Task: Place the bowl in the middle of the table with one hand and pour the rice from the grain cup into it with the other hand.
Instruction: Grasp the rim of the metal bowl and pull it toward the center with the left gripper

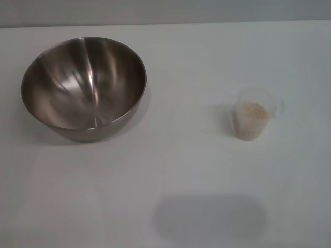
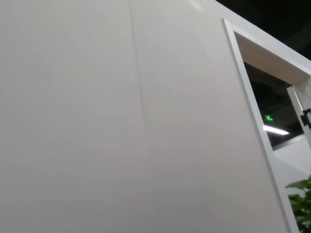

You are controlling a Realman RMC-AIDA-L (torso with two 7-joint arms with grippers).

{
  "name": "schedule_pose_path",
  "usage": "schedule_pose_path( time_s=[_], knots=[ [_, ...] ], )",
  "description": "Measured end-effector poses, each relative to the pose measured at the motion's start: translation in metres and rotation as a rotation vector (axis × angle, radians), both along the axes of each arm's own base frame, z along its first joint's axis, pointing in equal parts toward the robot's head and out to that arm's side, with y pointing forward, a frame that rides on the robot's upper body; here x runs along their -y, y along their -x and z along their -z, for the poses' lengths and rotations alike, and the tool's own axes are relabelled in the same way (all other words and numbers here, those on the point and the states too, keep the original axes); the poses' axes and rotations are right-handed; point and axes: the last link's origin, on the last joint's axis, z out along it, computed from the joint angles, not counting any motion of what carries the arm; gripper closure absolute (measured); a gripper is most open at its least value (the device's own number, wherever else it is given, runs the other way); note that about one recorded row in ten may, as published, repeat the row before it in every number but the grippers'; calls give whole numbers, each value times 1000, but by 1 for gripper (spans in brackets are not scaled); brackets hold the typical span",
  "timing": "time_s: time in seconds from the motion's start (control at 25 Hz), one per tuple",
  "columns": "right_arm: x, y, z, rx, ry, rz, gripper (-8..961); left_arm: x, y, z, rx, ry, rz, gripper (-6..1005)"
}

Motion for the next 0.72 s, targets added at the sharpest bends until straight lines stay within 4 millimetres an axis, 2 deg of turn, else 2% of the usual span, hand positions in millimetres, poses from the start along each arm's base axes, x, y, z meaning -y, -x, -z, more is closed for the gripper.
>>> schedule_pose_path(
  time_s=[0.32, 0.52, 0.72],
  knots=[
    [-3, 2, 8, -39, -1, -10, 119, -3, -5, 3, -16, 27, 29, 207],
    [-9, 4, 11, -39, 32, -26, 119, -14, -15, 7, -47, 78, 85, 212],
    [-14, 3, 12, -47, 57, -25, 119, -34, -31, 7, -97, 93, 130, 217]
  ],
)
